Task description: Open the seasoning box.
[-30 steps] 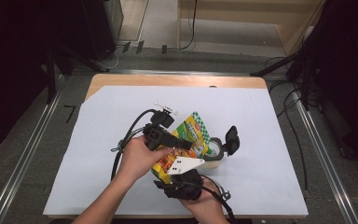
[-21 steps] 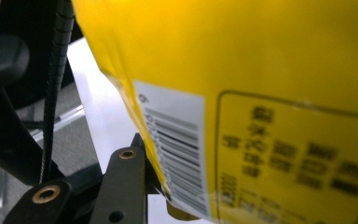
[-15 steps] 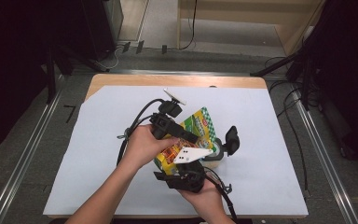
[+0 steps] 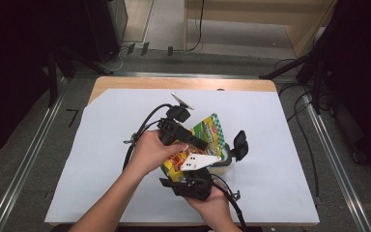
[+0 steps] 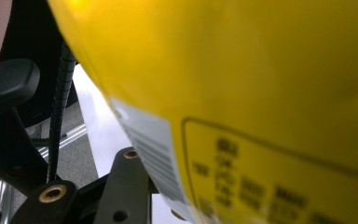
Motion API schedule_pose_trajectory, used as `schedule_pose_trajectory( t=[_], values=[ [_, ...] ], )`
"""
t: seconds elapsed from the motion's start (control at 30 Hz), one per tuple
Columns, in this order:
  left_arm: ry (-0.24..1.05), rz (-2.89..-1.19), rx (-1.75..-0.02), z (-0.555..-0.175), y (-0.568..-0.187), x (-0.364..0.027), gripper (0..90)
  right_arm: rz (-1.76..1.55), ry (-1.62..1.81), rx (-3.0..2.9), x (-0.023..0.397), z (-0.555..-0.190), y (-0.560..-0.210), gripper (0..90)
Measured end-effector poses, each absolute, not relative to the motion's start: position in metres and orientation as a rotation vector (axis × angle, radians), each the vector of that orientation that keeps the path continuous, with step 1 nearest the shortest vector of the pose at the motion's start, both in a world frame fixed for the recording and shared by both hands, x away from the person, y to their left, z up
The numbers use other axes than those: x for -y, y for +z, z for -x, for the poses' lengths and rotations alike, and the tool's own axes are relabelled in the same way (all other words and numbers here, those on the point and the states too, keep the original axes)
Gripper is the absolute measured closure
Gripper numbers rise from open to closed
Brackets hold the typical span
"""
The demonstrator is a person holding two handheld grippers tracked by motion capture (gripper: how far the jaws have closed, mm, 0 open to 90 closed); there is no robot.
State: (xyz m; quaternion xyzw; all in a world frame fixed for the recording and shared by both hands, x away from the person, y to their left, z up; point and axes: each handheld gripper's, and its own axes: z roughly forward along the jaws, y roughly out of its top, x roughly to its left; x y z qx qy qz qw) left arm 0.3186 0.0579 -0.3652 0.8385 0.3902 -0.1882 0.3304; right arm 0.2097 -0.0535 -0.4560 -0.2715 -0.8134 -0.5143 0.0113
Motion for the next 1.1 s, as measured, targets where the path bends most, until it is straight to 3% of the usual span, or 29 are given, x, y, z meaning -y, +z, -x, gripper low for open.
schedule_pose_trajectory(
  t=[0.13, 0.3, 0.53, 0.9, 1.1],
  values=[
    [-0.45, -2.231, -1.02, -0.318, -0.367, -0.056, 73.1, 0.848, -1.603, 2.516, 0.054, -0.211, -0.46, 67.3],
    [-0.407, -2.246, -1.027, -0.317, -0.367, -0.057, 82.1, 0.838, -1.544, 2.626, 0.049, -0.207, -0.46, 64.3],
    [-0.389, -2.247, -1.056, -0.319, -0.367, -0.064, 85.6, 0.859, -1.512, 2.709, 0.046, -0.202, -0.457, 60.6],
    [-0.331, -2.238, -1.088, -0.318, -0.367, -0.063, 86.5, 0.924, -1.478, 2.779, 0.047, -0.199, -0.45, 57.1],
    [-0.383, -2.207, -1.075, -0.316, -0.369, -0.059, 81.5, 0.961, -1.482, 2.638, 0.054, -0.206, -0.452, 65.2]
  ],
)
